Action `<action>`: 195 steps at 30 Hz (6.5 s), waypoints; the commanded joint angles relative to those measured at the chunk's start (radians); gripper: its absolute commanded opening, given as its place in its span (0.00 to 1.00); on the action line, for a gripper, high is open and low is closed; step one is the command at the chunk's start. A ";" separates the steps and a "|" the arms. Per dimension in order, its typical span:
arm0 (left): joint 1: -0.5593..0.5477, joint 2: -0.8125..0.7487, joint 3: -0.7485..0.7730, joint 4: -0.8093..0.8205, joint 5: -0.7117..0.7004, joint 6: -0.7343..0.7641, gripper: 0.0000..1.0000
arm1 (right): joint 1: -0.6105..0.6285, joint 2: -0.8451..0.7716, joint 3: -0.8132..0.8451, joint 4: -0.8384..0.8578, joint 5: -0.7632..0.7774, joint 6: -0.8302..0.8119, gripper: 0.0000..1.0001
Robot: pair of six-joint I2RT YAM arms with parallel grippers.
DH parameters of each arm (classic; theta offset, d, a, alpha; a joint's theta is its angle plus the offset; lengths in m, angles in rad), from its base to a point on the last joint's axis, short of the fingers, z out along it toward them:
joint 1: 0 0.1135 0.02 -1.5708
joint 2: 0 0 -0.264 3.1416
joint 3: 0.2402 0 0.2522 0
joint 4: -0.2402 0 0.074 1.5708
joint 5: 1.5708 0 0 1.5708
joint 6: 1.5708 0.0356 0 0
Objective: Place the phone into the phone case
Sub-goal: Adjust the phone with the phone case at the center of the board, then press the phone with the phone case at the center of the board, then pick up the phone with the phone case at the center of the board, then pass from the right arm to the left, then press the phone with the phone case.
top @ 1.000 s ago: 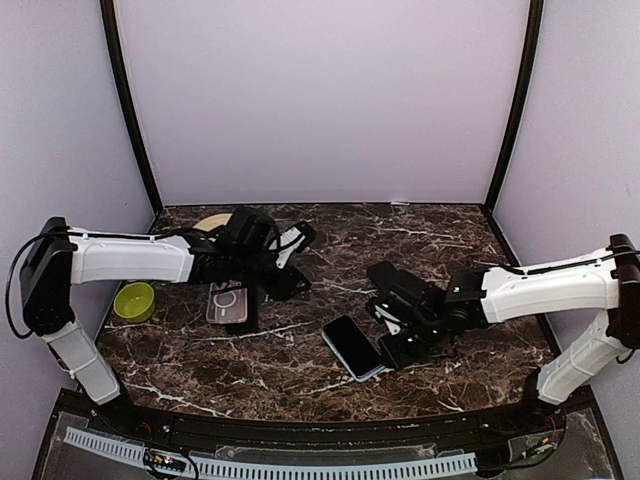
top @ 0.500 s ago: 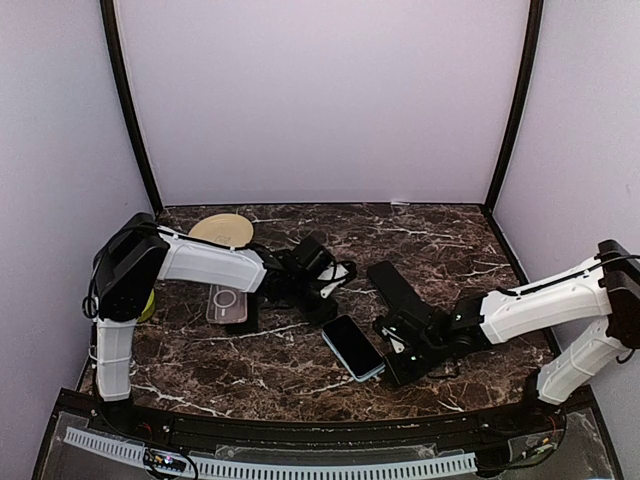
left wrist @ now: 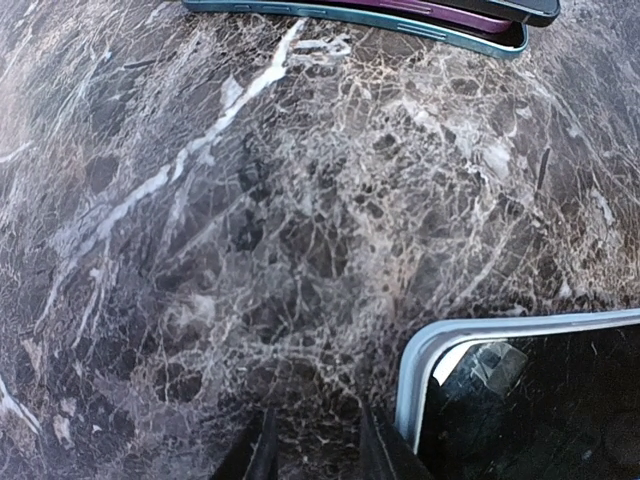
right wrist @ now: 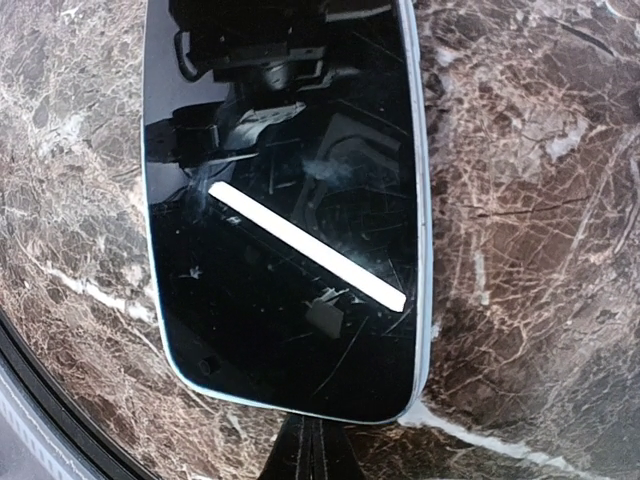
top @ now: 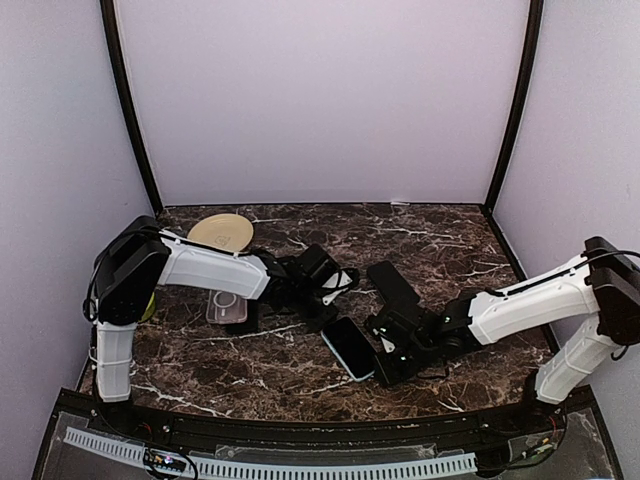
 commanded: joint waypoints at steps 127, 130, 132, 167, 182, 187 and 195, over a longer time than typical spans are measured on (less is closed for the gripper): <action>0.009 -0.657 -0.457 -0.049 -0.192 -0.273 0.55 | 0.042 0.299 0.372 -0.304 0.210 -0.146 0.60; 0.008 -0.658 -0.461 -0.025 -0.168 -0.290 0.55 | 0.042 0.273 0.358 -0.269 0.209 -0.160 0.52; 0.008 -0.656 -0.469 0.012 -0.140 -0.311 0.55 | 0.042 0.246 0.343 -0.232 0.200 -0.172 0.49; -0.059 -0.464 -0.583 1.016 0.269 -0.644 0.26 | 0.055 -0.198 0.090 0.295 0.300 -0.392 0.29; -0.064 -0.709 -0.628 0.806 0.493 -0.253 0.00 | 0.003 -0.445 0.082 0.123 -0.105 -0.682 0.99; -0.067 -0.828 -0.633 0.768 0.634 -0.122 0.00 | -0.050 -0.506 0.130 0.131 -0.416 -0.779 0.91; -0.081 -0.860 -0.615 0.722 0.668 -0.100 0.00 | -0.070 -0.403 0.232 0.153 -0.545 -0.773 0.58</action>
